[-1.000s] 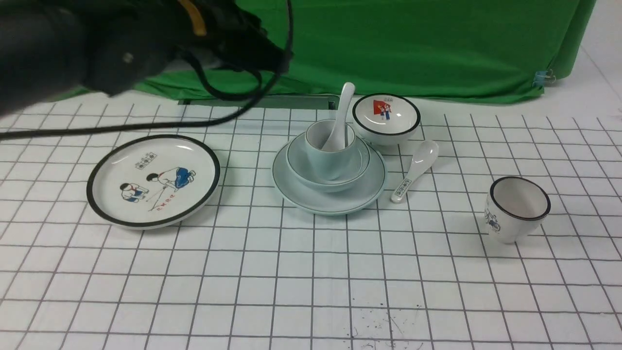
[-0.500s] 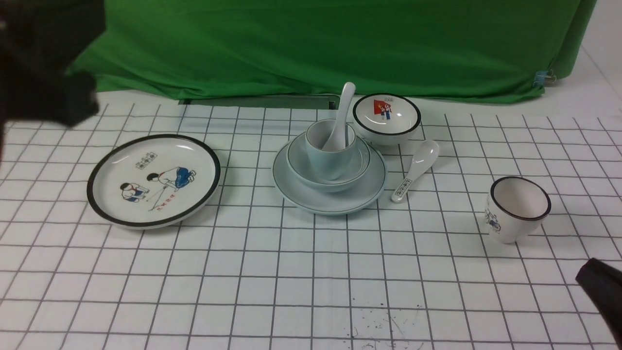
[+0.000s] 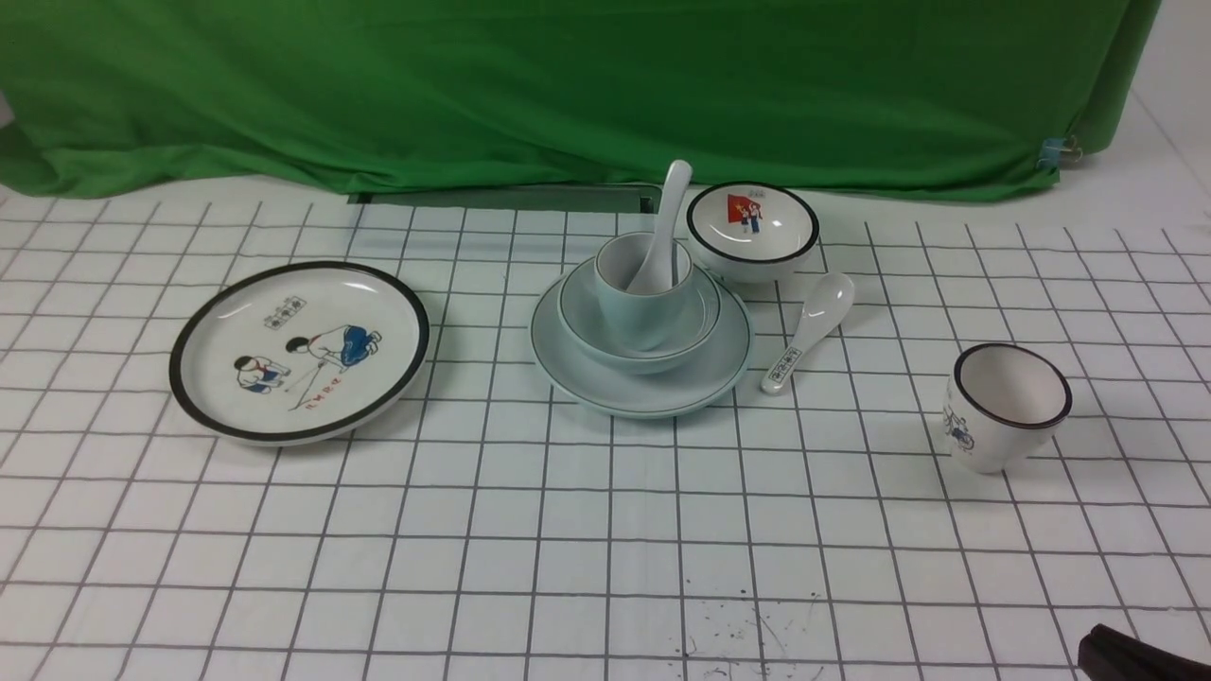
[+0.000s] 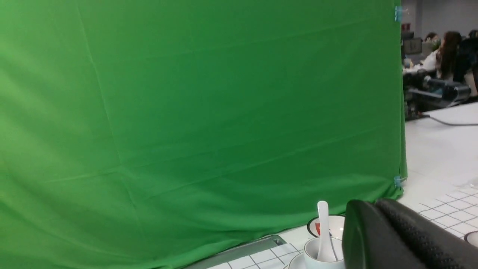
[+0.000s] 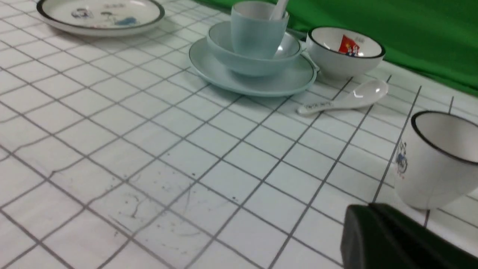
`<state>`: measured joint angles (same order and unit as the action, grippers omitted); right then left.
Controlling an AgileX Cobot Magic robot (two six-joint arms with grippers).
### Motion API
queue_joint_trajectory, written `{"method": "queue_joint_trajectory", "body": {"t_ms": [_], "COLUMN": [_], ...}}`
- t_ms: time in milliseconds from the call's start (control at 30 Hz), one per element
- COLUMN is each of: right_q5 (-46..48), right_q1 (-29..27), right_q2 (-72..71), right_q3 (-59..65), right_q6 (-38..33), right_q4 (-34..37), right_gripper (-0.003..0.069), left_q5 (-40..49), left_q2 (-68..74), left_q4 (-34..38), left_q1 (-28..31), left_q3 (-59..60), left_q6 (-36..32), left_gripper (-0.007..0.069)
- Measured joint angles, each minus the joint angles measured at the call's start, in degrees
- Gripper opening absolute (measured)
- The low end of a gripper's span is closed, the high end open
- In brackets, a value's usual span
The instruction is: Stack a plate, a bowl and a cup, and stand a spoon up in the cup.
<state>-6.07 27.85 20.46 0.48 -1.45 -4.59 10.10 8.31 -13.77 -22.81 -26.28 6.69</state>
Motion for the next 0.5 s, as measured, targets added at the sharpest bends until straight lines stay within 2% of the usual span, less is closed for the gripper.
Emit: {"method": "queue_joint_trajectory", "body": {"t_ms": [133,233,300,333,367,500], "right_q5": [1.8,2.5,2.9,2.9,2.9,2.6], "right_q1": [-0.3,-2.5,-8.7,-9.2,-13.6,-22.7], "right_q2": [-4.0,-7.8,-14.6,-14.6,-18.0,-20.2], "right_q3": [0.0,0.0,0.0,0.0,0.0,0.0], "right_q6": [0.1,0.1,0.1,0.1,0.1,0.2], "right_q4": [0.0,0.0,0.0,0.0,0.0,0.0], "right_gripper": [0.0060,0.0068,0.0075,0.0075,0.0080,0.0095], "left_q5": [0.9,1.8,2.5,2.5,2.6,2.8], "left_q2": [-2.0,-2.0,-2.0,-2.0,-2.0,-2.0], "left_q4": [0.0,0.0,0.0,0.0,0.0,0.0], "left_q1": [0.0,0.0,0.0,0.0,0.0,0.0], "left_q3": [1.1,1.2,1.2,1.2,1.2,1.3], "left_q6": [0.1,0.1,0.1,0.1,0.1,0.3], "left_gripper": [-0.0035,-0.0035,-0.0035,-0.0035,-0.0035,-0.0035]}}
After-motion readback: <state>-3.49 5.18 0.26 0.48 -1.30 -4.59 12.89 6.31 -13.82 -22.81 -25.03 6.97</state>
